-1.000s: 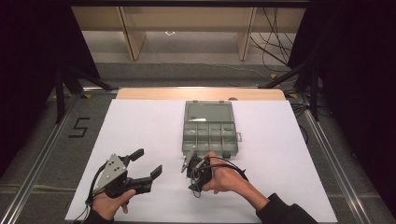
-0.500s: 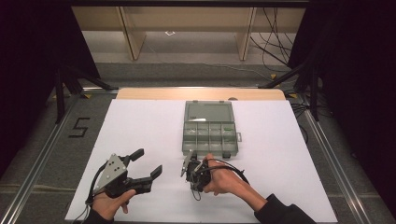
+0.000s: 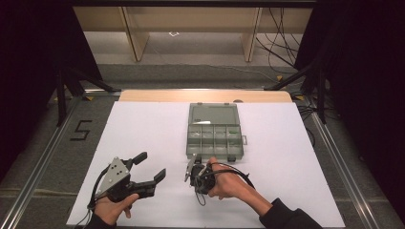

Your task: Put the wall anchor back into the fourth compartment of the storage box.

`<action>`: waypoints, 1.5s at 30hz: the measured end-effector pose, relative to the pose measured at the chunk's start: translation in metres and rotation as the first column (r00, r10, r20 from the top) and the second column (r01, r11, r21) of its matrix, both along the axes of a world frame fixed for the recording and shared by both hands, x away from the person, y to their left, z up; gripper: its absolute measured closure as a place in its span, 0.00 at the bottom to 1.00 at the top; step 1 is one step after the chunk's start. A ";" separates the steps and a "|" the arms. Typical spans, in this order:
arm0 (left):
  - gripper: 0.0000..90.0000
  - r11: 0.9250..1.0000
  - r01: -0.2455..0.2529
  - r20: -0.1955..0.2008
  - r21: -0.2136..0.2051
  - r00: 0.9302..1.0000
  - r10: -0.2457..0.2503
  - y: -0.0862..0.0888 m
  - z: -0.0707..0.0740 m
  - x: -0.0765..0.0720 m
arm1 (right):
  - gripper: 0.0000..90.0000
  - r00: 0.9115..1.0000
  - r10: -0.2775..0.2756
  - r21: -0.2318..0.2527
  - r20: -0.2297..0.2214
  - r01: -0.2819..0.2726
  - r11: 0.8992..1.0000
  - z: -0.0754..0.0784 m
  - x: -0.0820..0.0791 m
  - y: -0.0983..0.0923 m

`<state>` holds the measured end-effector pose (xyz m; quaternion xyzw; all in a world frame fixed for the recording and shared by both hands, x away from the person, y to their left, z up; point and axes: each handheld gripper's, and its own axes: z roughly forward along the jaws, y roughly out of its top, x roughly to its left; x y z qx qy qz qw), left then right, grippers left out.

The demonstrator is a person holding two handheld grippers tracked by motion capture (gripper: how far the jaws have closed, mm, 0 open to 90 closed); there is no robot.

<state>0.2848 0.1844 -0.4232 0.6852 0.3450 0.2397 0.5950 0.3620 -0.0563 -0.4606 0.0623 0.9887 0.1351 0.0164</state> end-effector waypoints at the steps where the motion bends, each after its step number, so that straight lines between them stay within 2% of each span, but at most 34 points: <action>1: 0.18 1.000 0.000 0.000 0.000 1.000 0.000 0.000 0.000 0.000 | 0.94 1.000 0.000 0.000 0.000 0.000 1.000 0.000 0.000 0.000; 3: 0.18 1.000 0.002 0.001 -0.001 1.000 -0.002 0.000 0.000 0.000 | 0.94 1.000 0.009 0.005 0.002 -0.009 1.000 0.000 0.001 0.000; 4: 0.18 1.000 0.001 -0.001 -0.002 1.000 -0.001 0.000 0.000 0.000 | 0.94 1.000 -0.008 0.019 -0.016 0.008 1.000 0.000 -0.001 0.001; 6: 0.18 1.000 0.003 0.001 0.001 1.000 -0.003 0.000 0.000 0.000 | 0.94 1.000 -0.007 0.020 -0.017 0.007 1.000 0.001 0.000 0.000; 16: 0.18 1.000 0.002 0.000 0.000 1.000 -0.002 0.000 0.000 0.000 | 0.94 0.999 -0.049 0.086 0.018 0.047 0.995 0.022 0.009 -0.012; 33: 0.18 1.000 0.000 0.001 0.000 1.000 0.000 0.000 0.000 0.000 | 0.94 0.993 -0.100 0.152 0.056 0.090 0.984 0.049 0.022 -0.031; 38: 0.18 1.000 0.002 0.001 0.000 1.000 -0.002 0.000 0.000 0.000 | 0.94 0.989 -0.133 0.168 0.067 0.120 0.978 0.057 0.028 -0.038; 39: 0.18 1.000 0.002 0.001 0.000 1.000 -0.002 0.000 0.000 0.000 | 0.94 0.989 -0.138 0.177 0.056 0.126 0.976 0.058 0.030 -0.040; 41: 0.18 1.000 0.001 0.001 -0.001 1.000 -0.001 0.000 0.000 0.000 | 0.94 0.983 -0.167 0.188 0.078 0.150 0.971 0.063 0.035 -0.047; 42: 0.18 1.000 0.000 0.000 0.000 1.000 0.000 0.000 0.000 0.000 | 0.94 0.983 -0.167 0.188 0.078 0.150 0.971 0.063 0.035 -0.047; 45: 0.18 1.000 0.001 0.000 0.000 1.000 -0.001 0.000 0.000 0.000 | 0.94 0.973 -0.209 0.221 0.100 0.183 0.958 0.070 0.043 -0.059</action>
